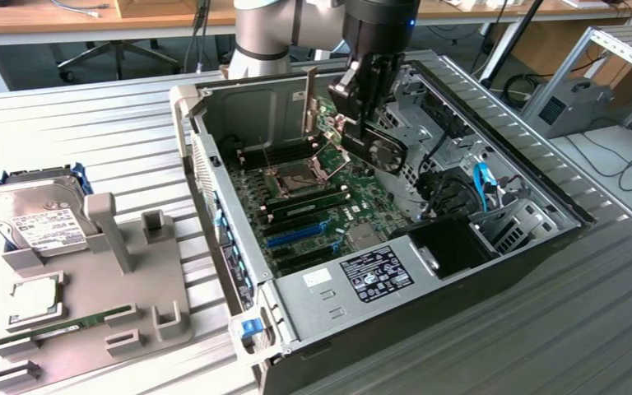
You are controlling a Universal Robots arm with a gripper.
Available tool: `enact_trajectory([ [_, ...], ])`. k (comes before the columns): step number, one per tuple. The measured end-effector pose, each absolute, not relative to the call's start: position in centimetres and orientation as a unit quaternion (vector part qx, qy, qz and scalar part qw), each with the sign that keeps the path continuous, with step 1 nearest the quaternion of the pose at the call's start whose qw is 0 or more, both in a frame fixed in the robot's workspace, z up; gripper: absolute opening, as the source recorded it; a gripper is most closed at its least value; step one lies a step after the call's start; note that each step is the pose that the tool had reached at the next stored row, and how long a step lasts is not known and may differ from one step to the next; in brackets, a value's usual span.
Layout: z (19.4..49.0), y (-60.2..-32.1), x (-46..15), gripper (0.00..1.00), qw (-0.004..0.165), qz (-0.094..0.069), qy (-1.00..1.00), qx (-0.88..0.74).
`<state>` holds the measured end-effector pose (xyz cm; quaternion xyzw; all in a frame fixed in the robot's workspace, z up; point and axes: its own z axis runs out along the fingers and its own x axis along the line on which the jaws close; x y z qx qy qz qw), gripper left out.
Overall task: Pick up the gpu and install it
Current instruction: 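Insert the gpu into the slot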
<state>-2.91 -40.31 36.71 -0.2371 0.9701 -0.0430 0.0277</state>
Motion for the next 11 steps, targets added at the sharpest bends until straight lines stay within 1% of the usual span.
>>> enact_trajectory([
  [11, 36.71, -40.31, -2.90, 0.26, 0.029, -0.042, 0.964, -0.260],
])
